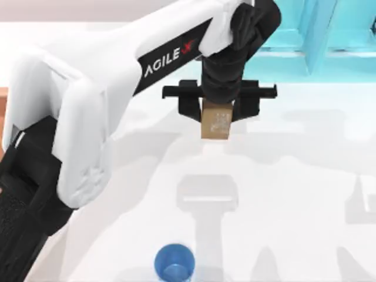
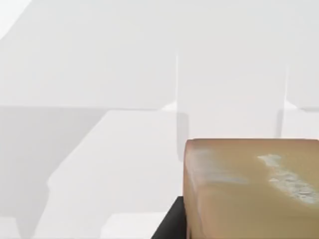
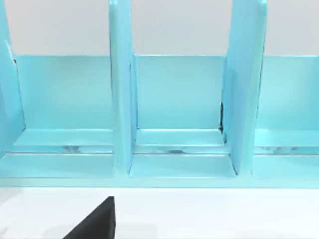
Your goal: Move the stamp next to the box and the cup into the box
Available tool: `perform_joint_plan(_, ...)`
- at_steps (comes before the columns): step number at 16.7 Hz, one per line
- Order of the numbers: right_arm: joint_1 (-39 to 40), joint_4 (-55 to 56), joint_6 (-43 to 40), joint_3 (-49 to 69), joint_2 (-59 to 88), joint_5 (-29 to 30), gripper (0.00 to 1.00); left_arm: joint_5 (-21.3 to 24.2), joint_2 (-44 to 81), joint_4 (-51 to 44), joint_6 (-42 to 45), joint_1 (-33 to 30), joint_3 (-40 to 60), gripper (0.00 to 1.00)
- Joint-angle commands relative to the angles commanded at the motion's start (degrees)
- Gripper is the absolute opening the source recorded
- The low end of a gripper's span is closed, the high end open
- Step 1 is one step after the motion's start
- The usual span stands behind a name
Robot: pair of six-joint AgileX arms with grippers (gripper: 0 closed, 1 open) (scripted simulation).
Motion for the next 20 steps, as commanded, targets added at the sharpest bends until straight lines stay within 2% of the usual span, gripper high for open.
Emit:
perform_joint_plan(6, 0.0, 0.0, 0.0, 0.0, 0.0, 0.0, 1.0, 0.49, -11.33, -1.67, 4.33, 4.44, -8.74, 0.0)
perform_joint_plan(14, 0.0, 0.0, 0.0, 0.0, 0.0, 0.0, 1.0, 0.59, -13.45, -1.28, 5.49, 5.51, -10.85, 0.0)
perform_joint_plan(20, 0.0, 0.0, 0.0, 0.0, 0.0, 0.0, 1.0, 1.23, -26.75, 1.95, 8.24, 8.35, -26.92, 0.0)
